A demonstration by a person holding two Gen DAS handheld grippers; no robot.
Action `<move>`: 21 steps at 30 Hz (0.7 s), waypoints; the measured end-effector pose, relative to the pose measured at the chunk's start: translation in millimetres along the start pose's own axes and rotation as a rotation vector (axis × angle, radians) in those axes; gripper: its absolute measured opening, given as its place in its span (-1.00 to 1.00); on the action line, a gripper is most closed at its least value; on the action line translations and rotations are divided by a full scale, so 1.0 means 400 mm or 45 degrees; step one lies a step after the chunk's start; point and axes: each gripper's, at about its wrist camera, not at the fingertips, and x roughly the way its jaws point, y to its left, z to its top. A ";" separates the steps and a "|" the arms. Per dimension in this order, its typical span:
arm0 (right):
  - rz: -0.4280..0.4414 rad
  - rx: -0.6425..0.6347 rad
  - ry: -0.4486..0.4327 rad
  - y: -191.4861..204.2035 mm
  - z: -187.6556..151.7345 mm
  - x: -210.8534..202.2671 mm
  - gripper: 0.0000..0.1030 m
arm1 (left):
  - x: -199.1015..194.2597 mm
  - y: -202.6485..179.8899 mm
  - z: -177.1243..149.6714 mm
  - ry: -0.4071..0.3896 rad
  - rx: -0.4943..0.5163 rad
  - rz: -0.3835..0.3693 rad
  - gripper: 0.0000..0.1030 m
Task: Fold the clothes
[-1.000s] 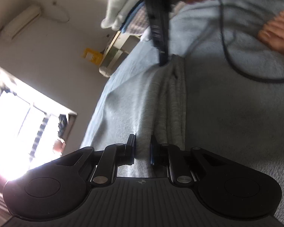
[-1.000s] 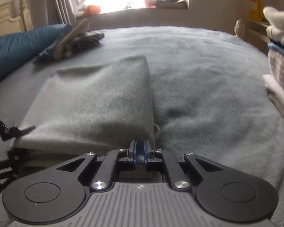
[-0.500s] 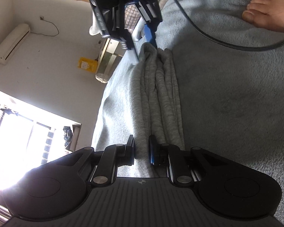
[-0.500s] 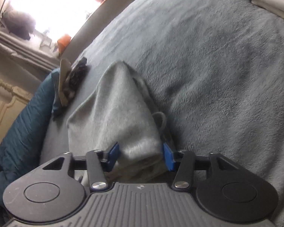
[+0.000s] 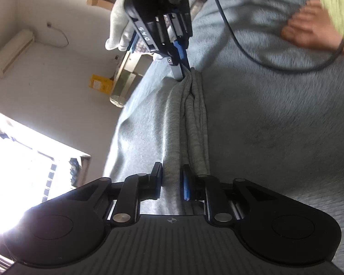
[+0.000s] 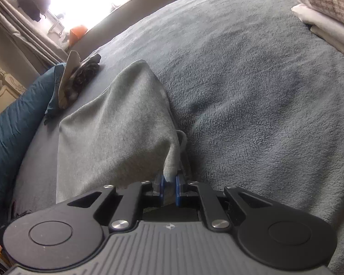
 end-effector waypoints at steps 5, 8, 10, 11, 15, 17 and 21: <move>0.015 0.040 0.016 -0.006 0.009 -0.004 -0.76 | -0.071 0.109 -0.012 -0.047 -0.390 -0.190 -0.53; -0.014 0.043 0.017 0.005 0.017 -0.024 -0.55 | -0.106 0.188 -0.024 -0.112 -0.677 -0.207 -0.53; -0.071 0.023 -0.002 0.027 0.027 -0.054 -0.53 | -0.095 0.223 -0.021 -0.134 -0.776 -0.198 -0.54; -0.079 -0.009 -0.038 0.045 0.033 -0.077 -0.53 | -0.088 0.239 -0.019 -0.143 -0.824 -0.194 -0.54; -0.009 -0.249 -0.176 0.158 0.063 -0.139 -0.53 | 0.002 0.238 -0.015 -0.058 -0.909 -0.232 -0.54; -0.011 -0.396 -0.191 0.209 0.058 -0.117 -0.53 | 0.038 0.213 -0.027 0.044 -0.951 -0.328 -0.56; -0.154 -0.557 -0.040 0.227 0.024 0.018 -0.55 | 0.017 0.183 -0.051 0.079 -0.995 -0.336 -0.56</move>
